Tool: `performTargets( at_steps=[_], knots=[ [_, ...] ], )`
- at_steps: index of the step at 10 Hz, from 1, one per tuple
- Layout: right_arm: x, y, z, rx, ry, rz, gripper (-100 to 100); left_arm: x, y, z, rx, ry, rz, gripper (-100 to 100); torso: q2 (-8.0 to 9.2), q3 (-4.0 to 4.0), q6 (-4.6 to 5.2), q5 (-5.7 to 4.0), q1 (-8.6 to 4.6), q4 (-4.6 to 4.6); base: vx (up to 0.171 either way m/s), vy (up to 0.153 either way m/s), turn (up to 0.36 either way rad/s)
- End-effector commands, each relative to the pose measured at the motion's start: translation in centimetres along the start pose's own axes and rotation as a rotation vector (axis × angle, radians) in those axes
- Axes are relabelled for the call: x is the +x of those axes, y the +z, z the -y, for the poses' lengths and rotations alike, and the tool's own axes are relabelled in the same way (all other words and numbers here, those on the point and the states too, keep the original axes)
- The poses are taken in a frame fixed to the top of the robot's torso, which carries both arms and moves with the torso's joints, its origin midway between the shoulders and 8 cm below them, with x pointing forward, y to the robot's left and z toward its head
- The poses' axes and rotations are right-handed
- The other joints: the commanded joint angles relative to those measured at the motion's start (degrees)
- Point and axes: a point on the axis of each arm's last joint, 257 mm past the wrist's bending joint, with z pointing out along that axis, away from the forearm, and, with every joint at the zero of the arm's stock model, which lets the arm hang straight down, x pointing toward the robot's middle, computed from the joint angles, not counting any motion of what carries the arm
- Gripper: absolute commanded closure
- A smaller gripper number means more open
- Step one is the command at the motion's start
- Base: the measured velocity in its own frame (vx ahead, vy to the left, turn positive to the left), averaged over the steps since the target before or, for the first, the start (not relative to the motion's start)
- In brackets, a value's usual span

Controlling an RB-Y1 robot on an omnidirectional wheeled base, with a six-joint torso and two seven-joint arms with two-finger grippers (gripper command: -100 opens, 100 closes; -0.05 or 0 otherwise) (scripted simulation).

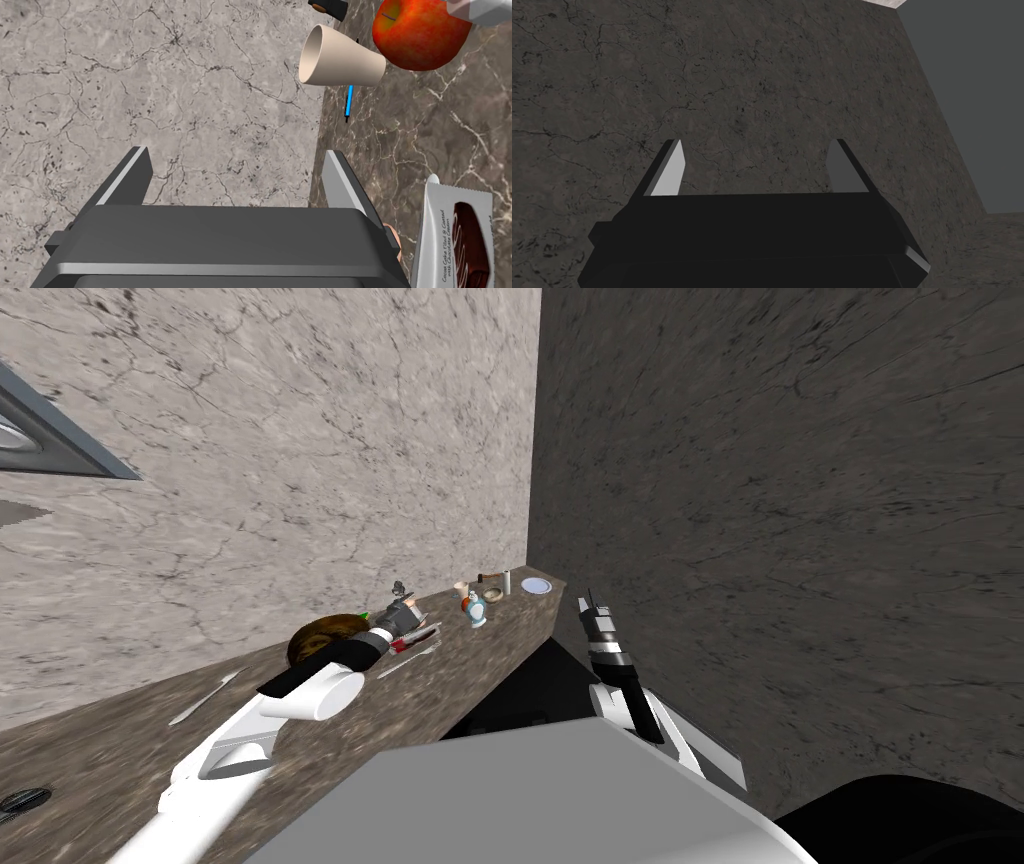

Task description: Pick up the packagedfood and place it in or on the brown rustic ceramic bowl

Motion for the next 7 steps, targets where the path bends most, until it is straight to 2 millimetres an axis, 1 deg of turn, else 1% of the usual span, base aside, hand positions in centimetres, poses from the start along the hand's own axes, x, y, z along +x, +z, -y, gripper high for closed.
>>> performTargets(
  at_steps=[1, 2, 3, 4, 5, 7],
  knots=[
    [0.0, 0.0, 0.0, 0.0, 0.0, 0.0, 0, -0.6, 0.2, -0.9, -0.048, -0.014, 0.012, -100, 0.0, 0.0, 0.0, 0.0, 0.0, 0.0, 0.033, -0.024, -0.068],
    [0.0, 0.0, 0.0, 0.0, 0.0, 0.0, 0, -0.6, 0.2, -1.1, -0.057, -0.014, 0.014, -100, -0.01, -0.01, -0.03, 0.0, 0.0, 0.0, 0.019, -0.013, 0.01],
    [0.0, 0.0, 0.0, 0.0, 0.0, 0.0, 0, -1.7, 0.4, -1.7, -0.105, -0.04, 0.027, -100, 0.03, 0.02, -0.04, 0.01, 0.02, 0.0, 0.026, -0.028, -0.117],
    [0.0, 0.0, 0.0, 0.0, 0.0, 0.0, 0, -1.9, 0.3, -2.4, -0.131, -0.04, 0.035, -100, 0.0, 0.0, 0.0, 0.0, -0.01, 0.0, 0.03, -0.025, -0.083],
    [0.0, 0.0, 0.0, 0.0, 0.0, 0.0, 0, -3.0, 0.4, -2.8, -0.17, -0.066, 0.049, -100, 0.0, 0.0, -0.04, 0.0, -0.01, 0.0, 0.042, -0.036, -0.118],
    [0.0, 0.0, 0.0, 0.0, 0.0, 0.0, 0, -3.3, 0.2, -3.8, -0.209, -0.066, 0.061, -100, -0.04, -0.02, -0.04, 0.0, -0.02, -0.01, 0.028, -0.02, -0.027]
  ],
)
